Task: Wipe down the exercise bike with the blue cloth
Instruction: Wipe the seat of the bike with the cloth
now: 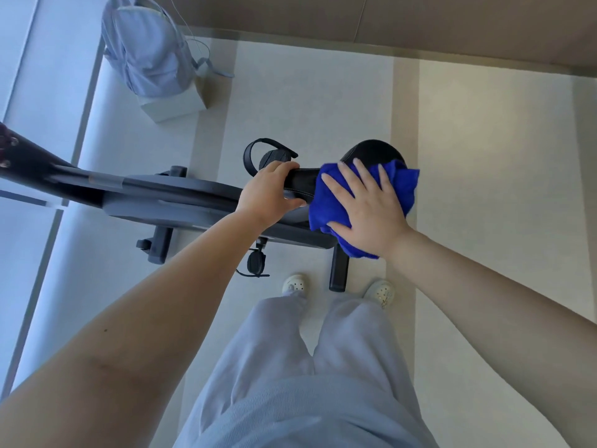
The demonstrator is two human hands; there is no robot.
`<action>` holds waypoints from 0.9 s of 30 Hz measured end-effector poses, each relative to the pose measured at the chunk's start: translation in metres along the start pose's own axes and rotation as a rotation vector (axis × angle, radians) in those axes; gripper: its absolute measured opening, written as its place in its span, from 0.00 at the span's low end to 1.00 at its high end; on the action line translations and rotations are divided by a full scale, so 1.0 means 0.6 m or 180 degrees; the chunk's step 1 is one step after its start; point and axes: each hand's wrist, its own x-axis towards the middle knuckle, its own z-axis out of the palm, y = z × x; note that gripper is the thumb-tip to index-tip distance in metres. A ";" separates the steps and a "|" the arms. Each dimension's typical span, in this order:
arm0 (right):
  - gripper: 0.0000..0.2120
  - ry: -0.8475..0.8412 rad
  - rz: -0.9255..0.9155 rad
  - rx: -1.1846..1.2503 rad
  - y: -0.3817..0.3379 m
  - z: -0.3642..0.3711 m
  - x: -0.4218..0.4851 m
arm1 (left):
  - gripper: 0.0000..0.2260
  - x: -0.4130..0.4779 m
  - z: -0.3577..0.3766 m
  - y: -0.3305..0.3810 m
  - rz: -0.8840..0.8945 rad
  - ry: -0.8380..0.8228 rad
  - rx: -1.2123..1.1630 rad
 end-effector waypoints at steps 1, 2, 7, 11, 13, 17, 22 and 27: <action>0.36 -0.0052 -0.0003 0.0071 0.003 -0.003 0.023 | 0.30 0.001 -0.002 0.000 0.0005 -0.0007 0.0009; 0.35 -0.0075 0.0043 0.0168 0.008 -0.006 0.047 | 0.30 0.002 -0.003 0.000 0.0003 -0.0008 0.0011; 0.29 -0.0017 0.0380 0.0390 0.018 -0.025 0.135 | 0.31 0.006 -0.008 0.007 -0.0106 -0.0059 0.0089; 0.28 0.0119 0.0579 0.0459 0.005 -0.020 0.119 | 0.31 0.005 -0.006 0.010 -0.0150 -0.0038 0.0081; 0.29 0.0343 0.0683 0.0417 -0.001 -0.003 0.074 | 0.29 0.004 -0.005 0.010 -0.0149 -0.0015 -0.0008; 0.33 0.0429 0.0930 0.0359 -0.006 0.015 0.024 | 0.29 0.002 -0.003 0.009 -0.0141 0.0018 -0.0065; 0.27 0.0550 0.1394 0.0543 0.005 0.007 0.090 | 0.30 0.004 -0.001 0.005 -0.0157 0.0005 -0.0085; 0.27 0.0219 0.1623 0.0722 0.051 -0.011 0.167 | 0.30 0.003 -0.003 0.007 -0.0160 -0.0013 -0.0070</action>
